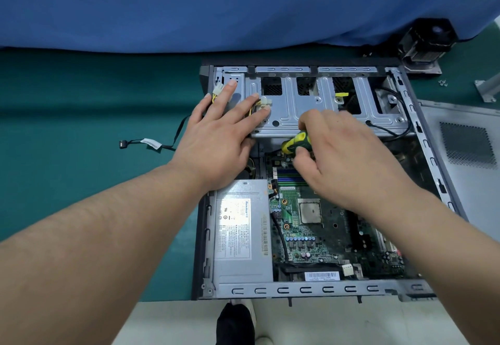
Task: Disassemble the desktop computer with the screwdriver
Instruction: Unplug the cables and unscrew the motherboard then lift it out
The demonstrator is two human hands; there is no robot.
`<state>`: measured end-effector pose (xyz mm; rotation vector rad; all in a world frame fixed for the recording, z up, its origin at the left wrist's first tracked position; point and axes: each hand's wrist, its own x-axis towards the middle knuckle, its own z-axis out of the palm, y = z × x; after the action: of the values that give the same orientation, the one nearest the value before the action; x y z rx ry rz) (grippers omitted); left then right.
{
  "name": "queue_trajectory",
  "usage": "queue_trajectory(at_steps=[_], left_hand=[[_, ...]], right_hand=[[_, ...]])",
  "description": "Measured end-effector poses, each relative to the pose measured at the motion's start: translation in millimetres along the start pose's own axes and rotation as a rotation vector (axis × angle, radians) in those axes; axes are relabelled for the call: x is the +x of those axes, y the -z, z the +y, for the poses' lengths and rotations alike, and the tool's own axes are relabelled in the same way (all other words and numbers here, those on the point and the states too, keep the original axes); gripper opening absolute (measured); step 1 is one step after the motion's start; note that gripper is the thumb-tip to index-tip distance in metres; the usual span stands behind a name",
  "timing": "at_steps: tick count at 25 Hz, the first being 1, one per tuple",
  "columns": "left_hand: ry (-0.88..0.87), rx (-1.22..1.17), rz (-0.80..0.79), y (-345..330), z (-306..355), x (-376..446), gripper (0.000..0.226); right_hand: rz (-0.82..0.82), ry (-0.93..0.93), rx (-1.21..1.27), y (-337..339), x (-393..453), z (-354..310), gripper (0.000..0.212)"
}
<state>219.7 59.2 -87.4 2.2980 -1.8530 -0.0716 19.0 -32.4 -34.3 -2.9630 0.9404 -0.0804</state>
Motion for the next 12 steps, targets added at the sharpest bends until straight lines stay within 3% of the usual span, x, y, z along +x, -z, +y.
queue_trajectory(at_steps=[3,7,10,12], left_hand=[[0.002,0.006,-0.001,-0.2,0.2,0.1,0.059],[-0.001,0.002,0.004,-0.6,-0.6,-0.4,0.058],[0.002,0.003,0.004,-0.1,-0.6,-0.1,0.059],[0.002,0.004,-0.001,0.1,0.0,0.0,0.059]], right_hand=[[0.017,-0.026,-0.164,-0.6,-2.3,-2.6,0.042],[-0.031,0.026,-0.043,0.1,0.4,-4.9,0.022],[-0.005,-0.048,0.015,0.2,-1.7,-9.1,0.025],[0.048,-0.089,-0.077,-4.3,-3.9,-9.0,0.034]])
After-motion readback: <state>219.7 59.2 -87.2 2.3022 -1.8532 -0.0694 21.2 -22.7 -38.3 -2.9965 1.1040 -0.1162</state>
